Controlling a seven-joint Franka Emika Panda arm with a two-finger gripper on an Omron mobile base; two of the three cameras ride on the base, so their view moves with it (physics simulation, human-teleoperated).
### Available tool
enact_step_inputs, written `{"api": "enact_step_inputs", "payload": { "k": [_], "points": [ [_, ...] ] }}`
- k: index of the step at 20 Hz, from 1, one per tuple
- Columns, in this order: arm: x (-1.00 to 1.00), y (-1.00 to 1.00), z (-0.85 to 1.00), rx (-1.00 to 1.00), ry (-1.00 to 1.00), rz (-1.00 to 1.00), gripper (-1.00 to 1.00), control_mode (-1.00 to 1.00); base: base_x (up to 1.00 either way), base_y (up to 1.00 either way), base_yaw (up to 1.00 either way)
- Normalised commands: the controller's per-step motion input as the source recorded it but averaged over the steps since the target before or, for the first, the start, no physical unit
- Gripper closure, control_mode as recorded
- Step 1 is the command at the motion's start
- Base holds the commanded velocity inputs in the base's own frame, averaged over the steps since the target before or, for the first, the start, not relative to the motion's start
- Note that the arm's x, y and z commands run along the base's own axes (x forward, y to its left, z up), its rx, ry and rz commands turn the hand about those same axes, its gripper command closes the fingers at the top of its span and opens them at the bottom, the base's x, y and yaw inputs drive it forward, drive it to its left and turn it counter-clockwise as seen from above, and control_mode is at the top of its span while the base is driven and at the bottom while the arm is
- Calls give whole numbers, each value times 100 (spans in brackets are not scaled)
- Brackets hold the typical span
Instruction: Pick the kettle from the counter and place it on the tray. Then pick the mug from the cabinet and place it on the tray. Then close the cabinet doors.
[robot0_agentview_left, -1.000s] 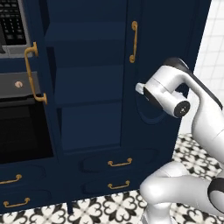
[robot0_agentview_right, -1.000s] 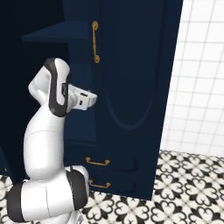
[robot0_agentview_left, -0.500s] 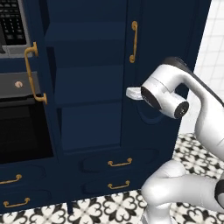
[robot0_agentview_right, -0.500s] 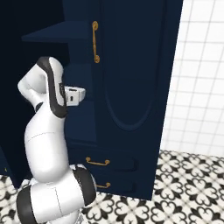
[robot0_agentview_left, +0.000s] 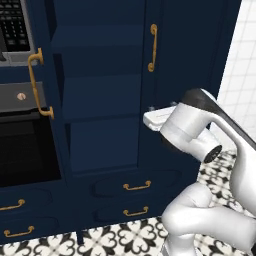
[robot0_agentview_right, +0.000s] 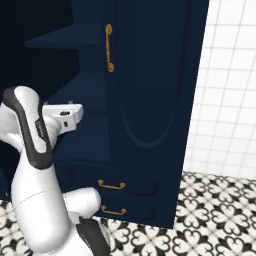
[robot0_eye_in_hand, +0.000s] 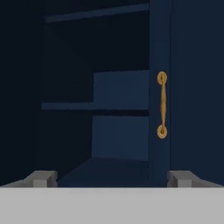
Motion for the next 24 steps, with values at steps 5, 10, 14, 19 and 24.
{"api": "enact_step_inputs", "payload": {
  "k": [5,10,14,19,24],
  "points": [
    [-74,40,3,9,-2,10,-100,-100,0,0,0],
    [-24,28,-10,52,0,25,-100,-100,0,0,0],
    [-35,42,-20,31,1,26,-100,-100,0,0,0],
    [-33,34,0,30,18,32,-100,-100,0,0,0],
    [-61,43,0,15,0,21,-100,-100,0,0,0]
  ]
}}
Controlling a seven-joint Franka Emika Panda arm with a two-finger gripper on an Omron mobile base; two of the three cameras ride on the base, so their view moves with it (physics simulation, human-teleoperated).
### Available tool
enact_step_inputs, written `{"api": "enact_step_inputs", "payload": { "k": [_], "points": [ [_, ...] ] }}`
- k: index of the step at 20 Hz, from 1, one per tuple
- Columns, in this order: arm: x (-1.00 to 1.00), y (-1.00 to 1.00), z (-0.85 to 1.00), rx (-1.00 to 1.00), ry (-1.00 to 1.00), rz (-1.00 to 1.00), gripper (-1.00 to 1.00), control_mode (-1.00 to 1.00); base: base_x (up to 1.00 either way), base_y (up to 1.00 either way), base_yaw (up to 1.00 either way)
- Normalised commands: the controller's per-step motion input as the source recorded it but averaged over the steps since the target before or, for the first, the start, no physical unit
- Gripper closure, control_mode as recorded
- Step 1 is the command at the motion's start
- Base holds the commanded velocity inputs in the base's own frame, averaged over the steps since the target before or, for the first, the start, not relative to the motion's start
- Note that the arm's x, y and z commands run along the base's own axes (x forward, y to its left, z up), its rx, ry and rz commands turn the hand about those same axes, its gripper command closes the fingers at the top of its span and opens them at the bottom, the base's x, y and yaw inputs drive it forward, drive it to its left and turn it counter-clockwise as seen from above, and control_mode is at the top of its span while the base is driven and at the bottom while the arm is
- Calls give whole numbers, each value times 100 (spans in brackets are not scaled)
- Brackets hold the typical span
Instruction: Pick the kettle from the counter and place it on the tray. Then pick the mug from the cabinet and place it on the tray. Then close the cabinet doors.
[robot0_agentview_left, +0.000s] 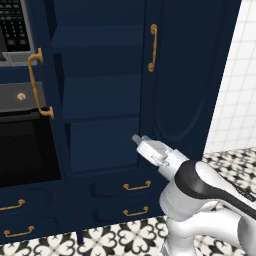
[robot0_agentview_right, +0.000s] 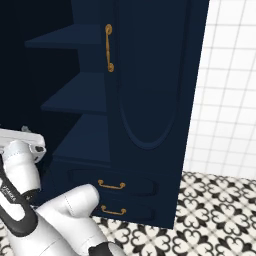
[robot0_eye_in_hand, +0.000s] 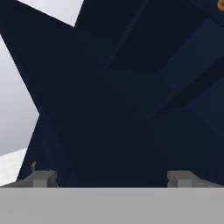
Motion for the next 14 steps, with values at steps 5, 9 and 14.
{"api": "enact_step_inputs", "payload": {
  "k": [5,9,14],
  "points": [
    [-62,17,42,-10,-20,1,-100,-100,0,0,0],
    [-44,0,92,-34,-25,-8,-100,-100,0,0,0],
    [-52,-1,97,-22,0,-10,-100,-100,0,0,0]
  ]
}}
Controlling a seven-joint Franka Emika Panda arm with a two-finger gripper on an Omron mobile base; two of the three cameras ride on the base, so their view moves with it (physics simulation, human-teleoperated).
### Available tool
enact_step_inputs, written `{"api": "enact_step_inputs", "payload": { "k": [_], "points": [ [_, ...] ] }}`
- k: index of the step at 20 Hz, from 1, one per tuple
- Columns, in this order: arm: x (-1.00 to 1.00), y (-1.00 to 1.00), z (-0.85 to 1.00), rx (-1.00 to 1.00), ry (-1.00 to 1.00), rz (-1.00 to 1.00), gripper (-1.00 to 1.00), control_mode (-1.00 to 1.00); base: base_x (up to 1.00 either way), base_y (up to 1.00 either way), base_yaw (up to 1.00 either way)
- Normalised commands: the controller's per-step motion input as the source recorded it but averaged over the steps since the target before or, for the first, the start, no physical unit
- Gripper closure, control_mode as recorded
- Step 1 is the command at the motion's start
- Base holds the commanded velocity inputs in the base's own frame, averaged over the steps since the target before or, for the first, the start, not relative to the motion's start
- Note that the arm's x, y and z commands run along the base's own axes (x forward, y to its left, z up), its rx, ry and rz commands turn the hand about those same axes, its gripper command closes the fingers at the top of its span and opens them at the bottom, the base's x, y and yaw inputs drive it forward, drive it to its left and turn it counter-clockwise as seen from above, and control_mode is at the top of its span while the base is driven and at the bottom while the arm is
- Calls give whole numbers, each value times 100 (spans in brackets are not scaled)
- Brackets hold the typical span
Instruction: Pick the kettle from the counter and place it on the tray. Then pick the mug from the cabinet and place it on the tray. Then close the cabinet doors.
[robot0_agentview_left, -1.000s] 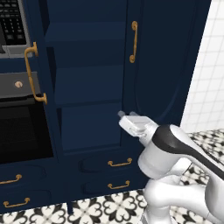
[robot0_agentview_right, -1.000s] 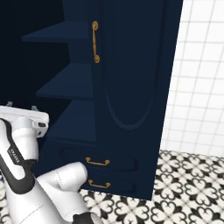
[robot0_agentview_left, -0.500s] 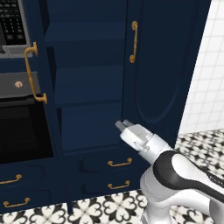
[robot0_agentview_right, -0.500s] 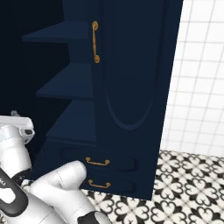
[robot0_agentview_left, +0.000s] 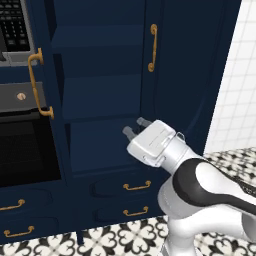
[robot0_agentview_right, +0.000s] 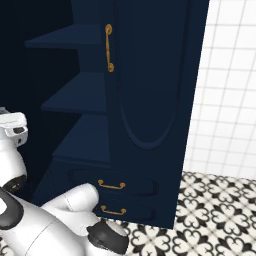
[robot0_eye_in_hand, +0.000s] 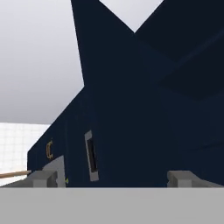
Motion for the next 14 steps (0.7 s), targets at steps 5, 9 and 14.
{"api": "enact_step_inputs", "payload": {
  "k": [5,9,14],
  "points": [
    [-75,12,75,-27,-8,-14,-100,-100,0,0,0],
    [-51,28,34,-68,-68,-22,-100,-100,0,0,0],
    [-50,29,47,-37,-39,-13,-100,-100,0,0,0]
  ]
}}
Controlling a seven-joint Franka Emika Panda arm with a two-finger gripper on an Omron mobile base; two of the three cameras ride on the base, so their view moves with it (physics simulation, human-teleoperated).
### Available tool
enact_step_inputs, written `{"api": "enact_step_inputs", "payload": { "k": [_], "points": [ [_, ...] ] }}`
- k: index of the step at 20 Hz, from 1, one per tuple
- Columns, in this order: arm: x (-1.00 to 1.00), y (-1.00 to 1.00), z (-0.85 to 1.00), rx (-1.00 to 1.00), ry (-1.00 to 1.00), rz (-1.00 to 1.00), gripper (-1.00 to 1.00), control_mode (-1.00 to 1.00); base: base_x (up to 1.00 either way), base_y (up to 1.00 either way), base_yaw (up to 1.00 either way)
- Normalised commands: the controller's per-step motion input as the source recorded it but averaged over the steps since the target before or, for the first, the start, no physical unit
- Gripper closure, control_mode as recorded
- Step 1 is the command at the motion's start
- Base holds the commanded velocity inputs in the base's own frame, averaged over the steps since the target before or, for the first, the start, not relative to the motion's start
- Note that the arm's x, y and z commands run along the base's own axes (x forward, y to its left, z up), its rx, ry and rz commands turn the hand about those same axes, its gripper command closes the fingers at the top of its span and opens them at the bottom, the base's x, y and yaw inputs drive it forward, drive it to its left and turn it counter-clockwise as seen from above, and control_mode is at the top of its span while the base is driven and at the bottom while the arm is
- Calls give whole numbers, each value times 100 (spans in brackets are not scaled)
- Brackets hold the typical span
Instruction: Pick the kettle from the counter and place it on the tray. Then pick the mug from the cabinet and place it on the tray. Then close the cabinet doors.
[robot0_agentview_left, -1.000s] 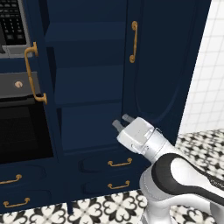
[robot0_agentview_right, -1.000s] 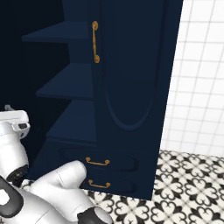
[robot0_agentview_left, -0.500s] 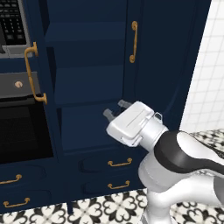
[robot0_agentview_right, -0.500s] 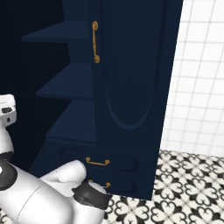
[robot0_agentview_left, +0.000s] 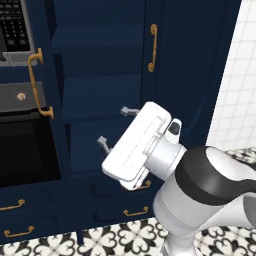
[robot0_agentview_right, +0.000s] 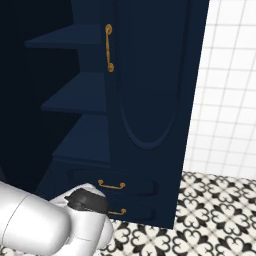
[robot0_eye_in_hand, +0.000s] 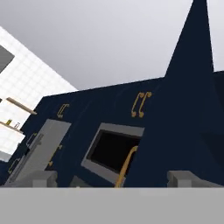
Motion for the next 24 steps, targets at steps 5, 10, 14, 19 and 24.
{"api": "enact_step_inputs", "payload": {
  "k": [5,10,14,19,24],
  "points": [
    [-17,51,18,-29,-15,-18,-100,-100,0,0,0],
    [0,66,8,-34,-5,-34,-100,-100,0,0,0],
    [-2,71,2,-9,15,-26,-100,-100,0,0,0],
    [-23,43,12,11,21,-13,-100,-100,0,0,0],
    [-65,-14,14,61,43,6,-100,-100,0,0,0]
  ]
}}
